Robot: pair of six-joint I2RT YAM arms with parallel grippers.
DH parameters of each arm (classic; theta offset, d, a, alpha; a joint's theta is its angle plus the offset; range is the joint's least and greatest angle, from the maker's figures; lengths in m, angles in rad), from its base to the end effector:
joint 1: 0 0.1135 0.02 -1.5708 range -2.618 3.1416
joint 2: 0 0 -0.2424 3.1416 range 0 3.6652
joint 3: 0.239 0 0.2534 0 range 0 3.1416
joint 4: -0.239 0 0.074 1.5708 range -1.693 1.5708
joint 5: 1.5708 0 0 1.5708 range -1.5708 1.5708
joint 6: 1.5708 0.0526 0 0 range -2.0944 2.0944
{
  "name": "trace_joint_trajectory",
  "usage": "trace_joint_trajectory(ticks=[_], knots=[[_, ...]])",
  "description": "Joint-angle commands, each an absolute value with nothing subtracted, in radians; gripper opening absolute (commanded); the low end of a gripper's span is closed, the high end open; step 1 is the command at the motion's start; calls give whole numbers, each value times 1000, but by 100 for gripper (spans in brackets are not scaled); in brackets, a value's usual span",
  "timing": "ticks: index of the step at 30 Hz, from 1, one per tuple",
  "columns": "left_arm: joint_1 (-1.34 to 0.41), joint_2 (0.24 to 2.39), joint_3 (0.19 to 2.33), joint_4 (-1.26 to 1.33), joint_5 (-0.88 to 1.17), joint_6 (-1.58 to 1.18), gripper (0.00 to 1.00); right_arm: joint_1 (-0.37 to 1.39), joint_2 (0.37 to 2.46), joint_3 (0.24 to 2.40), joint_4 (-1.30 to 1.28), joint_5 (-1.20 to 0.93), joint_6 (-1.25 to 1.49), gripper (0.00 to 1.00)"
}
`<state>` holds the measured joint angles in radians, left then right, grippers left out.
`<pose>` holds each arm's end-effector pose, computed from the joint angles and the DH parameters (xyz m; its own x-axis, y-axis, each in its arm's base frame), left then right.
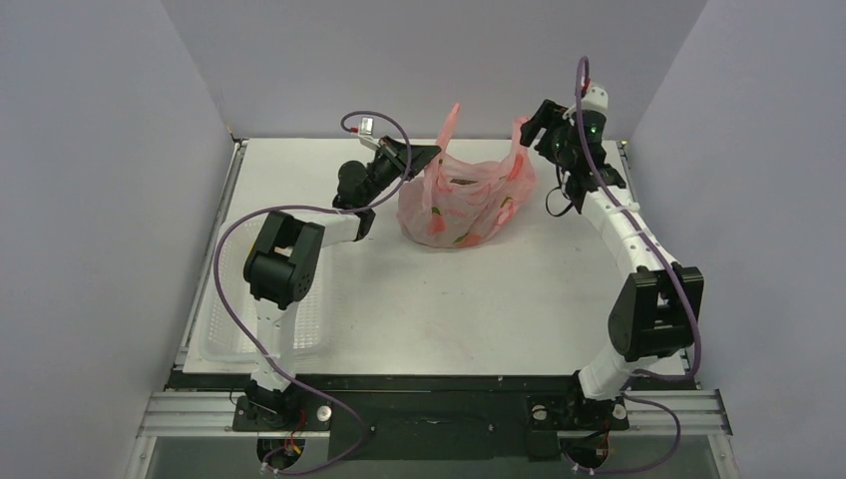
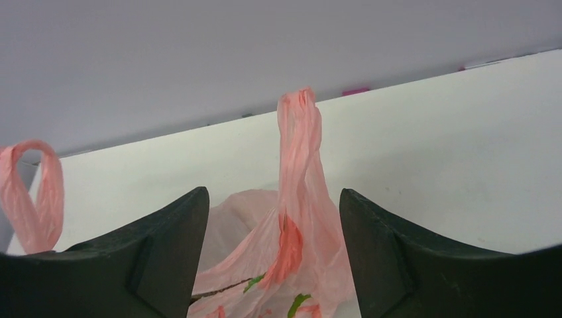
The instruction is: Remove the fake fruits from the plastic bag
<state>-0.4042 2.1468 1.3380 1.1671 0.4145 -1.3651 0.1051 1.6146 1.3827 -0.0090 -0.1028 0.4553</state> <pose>0.4328 -0.2082 0.2229 -0.6260 -0.7068 -0.3295 0.4600 0.0066 -0.8879 0.4039 0.0480 0.3273 -0.3025 0.4079 -0.8614 -0.0784 0.8901 0.4490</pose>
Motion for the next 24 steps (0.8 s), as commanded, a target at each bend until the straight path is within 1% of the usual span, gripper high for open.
trace_joint_trajectory(ticks=[1, 6, 9, 10, 11, 12, 13, 14, 15, 16, 17, 18, 19, 20, 21, 22, 23, 24], knots=[[-413, 2082, 1350, 1141, 438, -1331, 0, 146, 1709, 1517, -135, 63, 329, 69], [-417, 2063, 1337, 1107, 426, -1323, 1, 205, 1795, 1620, -211, 166, 298, 69], [-421, 2029, 1332, 1041, 426, -1289, 8, 210, 1869, 1678, -277, 210, 317, 68], [-421, 2020, 1332, 1021, 426, -1260, 12, 209, 1877, 1687, -280, 211, 319, 66], [-423, 1998, 1331, 973, 426, -1243, 14, 209, 1889, 1689, -283, 213, 320, 60], [-423, 1986, 1327, 949, 424, -1204, 20, 209, 1890, 1688, -283, 216, 321, 54], [-425, 1954, 1325, 883, 421, -1180, 23, 208, 1886, 1681, -284, 217, 325, 36], [-427, 1938, 1322, 844, 410, -1120, 28, 199, 1871, 1673, -284, 217, 344, 26], [-432, 1900, 1322, 746, 401, -1079, 30, 185, 1860, 1649, -274, 208, 360, 8], [-437, 1877, 1326, 682, 372, -988, 36, 179, 1830, 1633, -265, 197, 401, 3], [-456, 1833, 1333, 538, 308, -931, 41, 168, 1814, 1594, -238, 169, 427, 0], [-468, 1812, 1357, 451, 265, -816, 48, 164, 1781, 1575, -222, 133, 468, 0], [-502, 1776, 1387, 300, 167, -761, 51, 161, 1764, 1536, -185, 119, 483, 0], [-545, 1762, 1402, 240, 116, -660, 56, 163, 1739, 1522, -172, 103, 502, 0], [-565, 1740, 1430, 137, 1, -616, 57, 168, 1729, 1504, -156, 101, 508, 0], [-613, 1734, 1447, 61, -59, -538, 61, 170, 1713, 1493, -152, 95, 515, 0], [-637, 1727, 1480, -4, -190, -507, 62, 172, 1705, 1484, -143, 93, 519, 0], [-690, 1726, 1500, -37, -253, -436, 66, 174, 1691, 1478, -138, 89, 525, 0]])
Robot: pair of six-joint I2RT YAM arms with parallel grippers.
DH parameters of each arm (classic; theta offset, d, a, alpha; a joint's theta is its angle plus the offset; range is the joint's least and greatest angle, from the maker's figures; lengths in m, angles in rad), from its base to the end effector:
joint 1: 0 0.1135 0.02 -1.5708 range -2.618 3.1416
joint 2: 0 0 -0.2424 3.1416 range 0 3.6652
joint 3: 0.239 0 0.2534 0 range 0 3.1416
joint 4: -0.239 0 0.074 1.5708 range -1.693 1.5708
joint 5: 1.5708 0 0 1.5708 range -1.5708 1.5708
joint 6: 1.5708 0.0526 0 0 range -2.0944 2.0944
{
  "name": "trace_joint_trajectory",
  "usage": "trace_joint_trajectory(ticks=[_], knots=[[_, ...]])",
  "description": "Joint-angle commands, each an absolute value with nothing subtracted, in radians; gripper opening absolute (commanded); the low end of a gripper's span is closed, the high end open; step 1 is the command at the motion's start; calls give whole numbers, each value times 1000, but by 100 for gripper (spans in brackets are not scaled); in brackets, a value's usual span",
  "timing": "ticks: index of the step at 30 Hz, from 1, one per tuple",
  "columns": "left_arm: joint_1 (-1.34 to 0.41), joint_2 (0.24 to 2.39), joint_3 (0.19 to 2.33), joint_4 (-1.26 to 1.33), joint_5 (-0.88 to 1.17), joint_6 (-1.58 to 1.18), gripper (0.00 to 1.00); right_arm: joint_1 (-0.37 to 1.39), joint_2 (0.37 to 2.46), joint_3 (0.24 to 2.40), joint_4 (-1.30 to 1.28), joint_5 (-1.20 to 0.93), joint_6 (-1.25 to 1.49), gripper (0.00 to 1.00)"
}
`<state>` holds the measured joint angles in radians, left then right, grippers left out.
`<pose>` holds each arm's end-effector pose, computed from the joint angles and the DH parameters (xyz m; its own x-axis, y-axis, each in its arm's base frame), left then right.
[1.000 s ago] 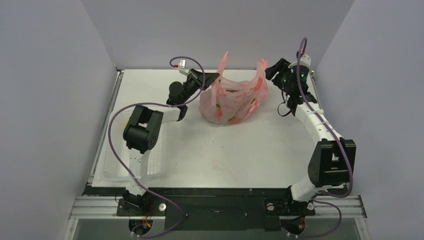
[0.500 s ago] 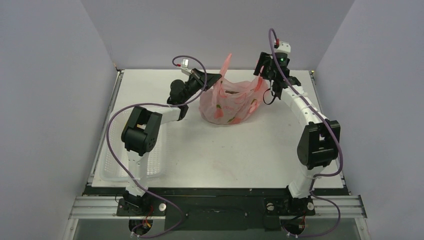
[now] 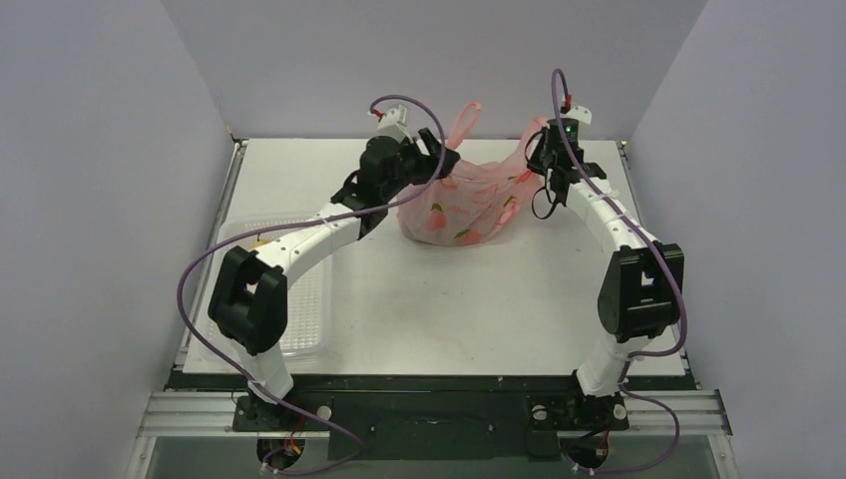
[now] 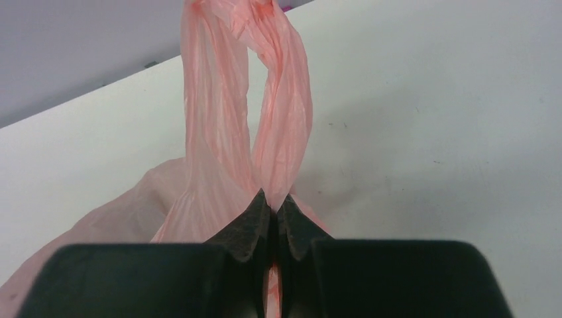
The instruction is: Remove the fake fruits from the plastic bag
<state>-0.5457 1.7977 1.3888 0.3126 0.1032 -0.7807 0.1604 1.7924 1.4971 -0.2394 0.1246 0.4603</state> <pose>0.3818 -0.2382 0.2947 -0.4834 -0.5255 -0.7002 0.3712 0.6013 -0.7076 0.4303 0.0630 0.2714 -0.4742 0.3698 -0.7990 0.1761 0.9290 0.3255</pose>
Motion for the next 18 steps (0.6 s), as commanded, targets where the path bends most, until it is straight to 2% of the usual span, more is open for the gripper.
trace_joint_trajectory(ticks=[1, 3, 8, 12, 15, 18], knots=[[-718, 1738, 1539, -76, -376, -394, 68, 176, 1685, 1466, -126, 89, 527, 0], [-789, 1781, 1614, -115, -551, -282, 74, 179, 1667, 1452, -117, 95, 532, 0], [-874, 1974, 1881, -274, -844, -202, 74, 182, 1617, 1411, -97, 104, 547, 0], [-913, 2064, 2035, -273, -1041, -150, 76, 184, 1587, 1377, -78, 126, 541, 0], [-916, 2064, 2032, -238, -1043, -150, 80, 184, 1578, 1368, -77, 131, 539, 0], [-892, 2078, 2091, -338, -983, -202, 82, 184, 1571, 1358, -77, 139, 535, 0]])
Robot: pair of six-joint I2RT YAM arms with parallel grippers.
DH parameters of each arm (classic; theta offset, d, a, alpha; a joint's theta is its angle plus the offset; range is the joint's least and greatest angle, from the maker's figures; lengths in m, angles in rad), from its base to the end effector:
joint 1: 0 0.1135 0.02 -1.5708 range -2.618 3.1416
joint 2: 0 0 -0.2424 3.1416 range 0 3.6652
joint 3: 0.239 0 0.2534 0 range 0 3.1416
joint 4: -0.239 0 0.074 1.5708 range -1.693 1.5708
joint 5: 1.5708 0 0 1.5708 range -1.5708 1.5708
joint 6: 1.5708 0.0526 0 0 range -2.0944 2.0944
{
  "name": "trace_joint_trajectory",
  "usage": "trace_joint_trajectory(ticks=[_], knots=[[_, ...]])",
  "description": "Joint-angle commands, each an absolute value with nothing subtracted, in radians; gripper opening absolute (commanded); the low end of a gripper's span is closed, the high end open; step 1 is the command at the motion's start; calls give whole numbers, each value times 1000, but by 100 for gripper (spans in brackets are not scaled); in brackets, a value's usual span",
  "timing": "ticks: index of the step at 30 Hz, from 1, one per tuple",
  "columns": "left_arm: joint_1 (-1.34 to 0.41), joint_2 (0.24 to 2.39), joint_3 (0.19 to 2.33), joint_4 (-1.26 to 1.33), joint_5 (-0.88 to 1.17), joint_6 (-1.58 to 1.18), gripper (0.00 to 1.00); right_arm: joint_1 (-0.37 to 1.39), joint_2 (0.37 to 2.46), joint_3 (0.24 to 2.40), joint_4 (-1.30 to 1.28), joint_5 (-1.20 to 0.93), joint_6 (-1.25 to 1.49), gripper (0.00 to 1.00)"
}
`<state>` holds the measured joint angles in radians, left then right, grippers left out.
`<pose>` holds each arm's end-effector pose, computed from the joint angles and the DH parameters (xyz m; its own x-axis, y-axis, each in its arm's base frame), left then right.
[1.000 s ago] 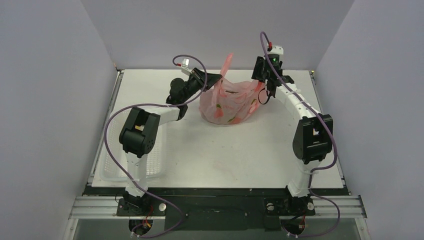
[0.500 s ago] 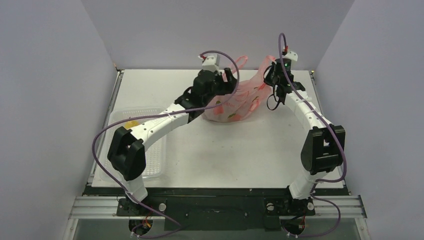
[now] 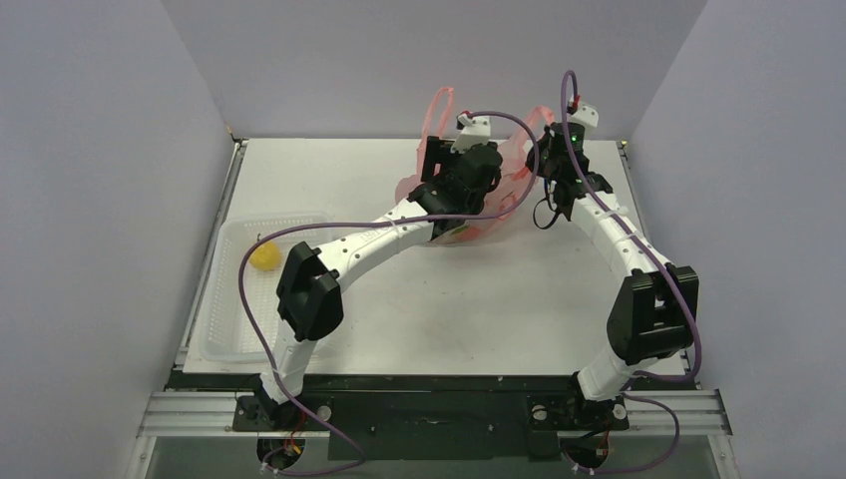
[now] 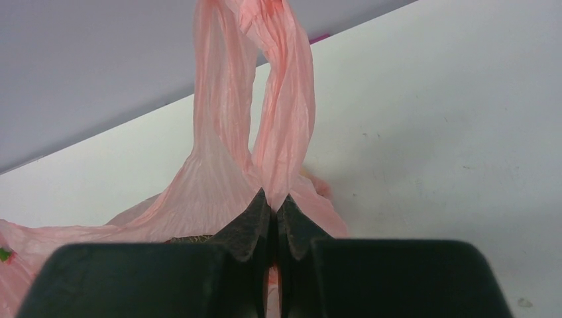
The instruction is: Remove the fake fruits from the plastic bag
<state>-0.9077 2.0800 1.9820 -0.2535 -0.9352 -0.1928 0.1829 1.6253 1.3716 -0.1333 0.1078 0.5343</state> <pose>0.3337 -0.3584 0.3245 -0.2085 0.0822 -0.9746 -0.0379 0.9950 0.0920 0.3978 0.0678 0.3042 -0.3616 0.4480 -0.8177 0.1177 0.8919 0.4366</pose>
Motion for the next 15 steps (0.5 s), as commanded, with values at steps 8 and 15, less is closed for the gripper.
trace_joint_trajectory(ticks=[8, 15], knots=[[-813, 2215, 2328, -541, -818, -334, 81, 184, 1566, 1354, -75, 123, 553, 0], [-763, 2309, 2419, -545, -770, -352, 68, 184, 1538, 1339, -79, 128, 546, 0]])
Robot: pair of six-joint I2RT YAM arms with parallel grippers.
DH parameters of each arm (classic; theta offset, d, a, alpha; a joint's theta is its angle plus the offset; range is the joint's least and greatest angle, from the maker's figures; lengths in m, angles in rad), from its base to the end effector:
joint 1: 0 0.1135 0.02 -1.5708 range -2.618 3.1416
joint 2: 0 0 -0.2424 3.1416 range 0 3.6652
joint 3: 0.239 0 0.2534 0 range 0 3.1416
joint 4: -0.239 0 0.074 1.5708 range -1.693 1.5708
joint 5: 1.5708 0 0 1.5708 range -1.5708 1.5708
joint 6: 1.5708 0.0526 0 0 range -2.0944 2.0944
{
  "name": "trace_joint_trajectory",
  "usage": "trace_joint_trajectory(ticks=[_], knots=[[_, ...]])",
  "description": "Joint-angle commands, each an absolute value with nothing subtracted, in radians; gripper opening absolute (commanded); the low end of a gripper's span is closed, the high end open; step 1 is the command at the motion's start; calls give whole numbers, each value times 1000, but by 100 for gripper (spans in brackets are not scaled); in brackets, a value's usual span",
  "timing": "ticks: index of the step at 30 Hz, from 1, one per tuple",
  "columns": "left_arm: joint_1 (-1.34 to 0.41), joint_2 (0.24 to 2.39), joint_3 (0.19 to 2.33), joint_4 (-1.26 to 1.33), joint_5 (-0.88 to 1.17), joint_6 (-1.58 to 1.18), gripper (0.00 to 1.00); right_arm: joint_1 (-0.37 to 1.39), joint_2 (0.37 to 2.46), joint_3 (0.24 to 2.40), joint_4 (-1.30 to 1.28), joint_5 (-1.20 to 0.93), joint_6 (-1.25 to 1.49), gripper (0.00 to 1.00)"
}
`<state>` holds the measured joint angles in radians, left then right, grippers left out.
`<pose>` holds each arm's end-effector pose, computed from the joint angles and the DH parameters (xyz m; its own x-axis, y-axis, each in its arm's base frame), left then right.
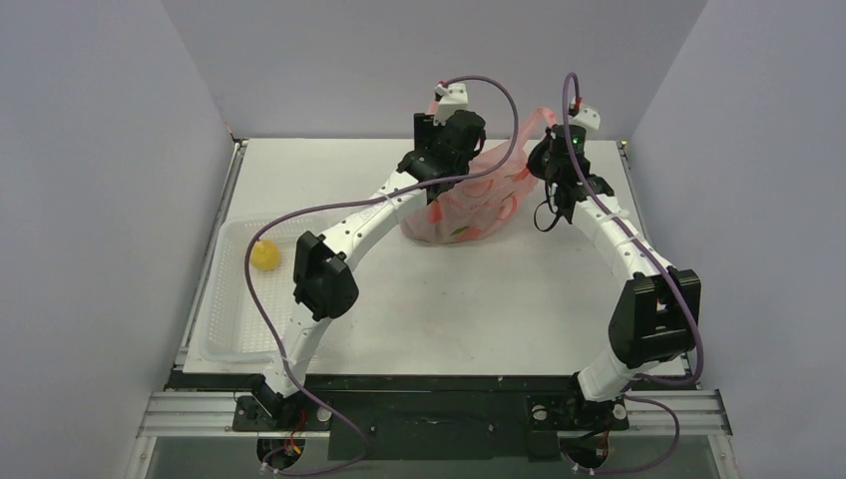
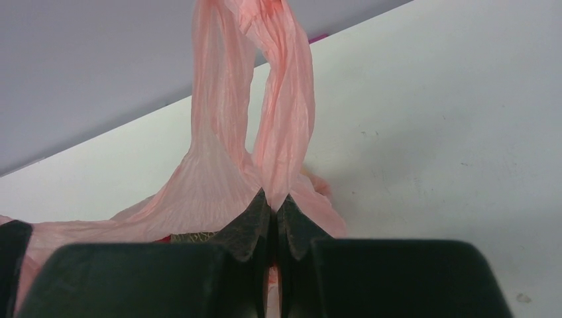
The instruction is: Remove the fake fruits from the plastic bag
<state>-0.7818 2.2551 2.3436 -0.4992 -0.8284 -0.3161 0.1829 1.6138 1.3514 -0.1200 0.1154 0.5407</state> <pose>0.3918 -0.3344 0.3391 -0.2683 -0.0297 -0.9629 -0.0910 0.9958 -0.0054 0.3953 0.0670 0.3026 -0.3535 0.4546 -0.8175 0.1240 0.8890 0.4407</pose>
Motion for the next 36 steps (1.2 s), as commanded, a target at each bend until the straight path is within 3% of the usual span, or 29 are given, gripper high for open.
trace_joint_trajectory(ticks=[1, 3, 5, 7, 8, 10, 14, 17, 19, 23, 28, 36], knots=[[-751, 2314, 2422, -548, -761, -358, 67, 184, 1530, 1337, -78, 138, 539, 0], [-732, 2322, 2421, -553, -710, -362, 61, 184, 1523, 1332, -79, 149, 534, 0], [-710, 2322, 2412, -557, -623, -362, 48, 183, 1524, 1334, -74, 152, 539, 0], [-683, 2307, 2386, -548, -513, -385, 30, 182, 1528, 1332, -65, 146, 552, 0], [-671, 2292, 2363, -546, -415, -392, 15, 181, 1529, 1331, -60, 144, 558, 0], [-632, 2267, 2344, -543, -282, -431, 0, 169, 1529, 1318, -37, 117, 607, 0], [-498, 2153, 2146, -307, 80, -638, 0, 96, 1526, 1239, 92, -10, 803, 0], [-413, 2027, 1816, 270, 295, -889, 0, 14, 1558, 1175, 259, -136, 994, 0], [-360, 2013, 1705, 622, 362, -1071, 0, -31, 1576, 1150, 347, -188, 1111, 0], [-304, 2102, 1713, 986, 442, -1336, 0, -81, 1588, 1092, 546, -209, 1306, 0], [-303, 2185, 1778, 1175, 453, -1500, 0, -130, 1625, 1083, 761, -246, 1469, 0], [-305, 2164, 1778, 1103, 537, -1420, 0, -147, 1591, 1040, 808, -292, 1401, 0]])
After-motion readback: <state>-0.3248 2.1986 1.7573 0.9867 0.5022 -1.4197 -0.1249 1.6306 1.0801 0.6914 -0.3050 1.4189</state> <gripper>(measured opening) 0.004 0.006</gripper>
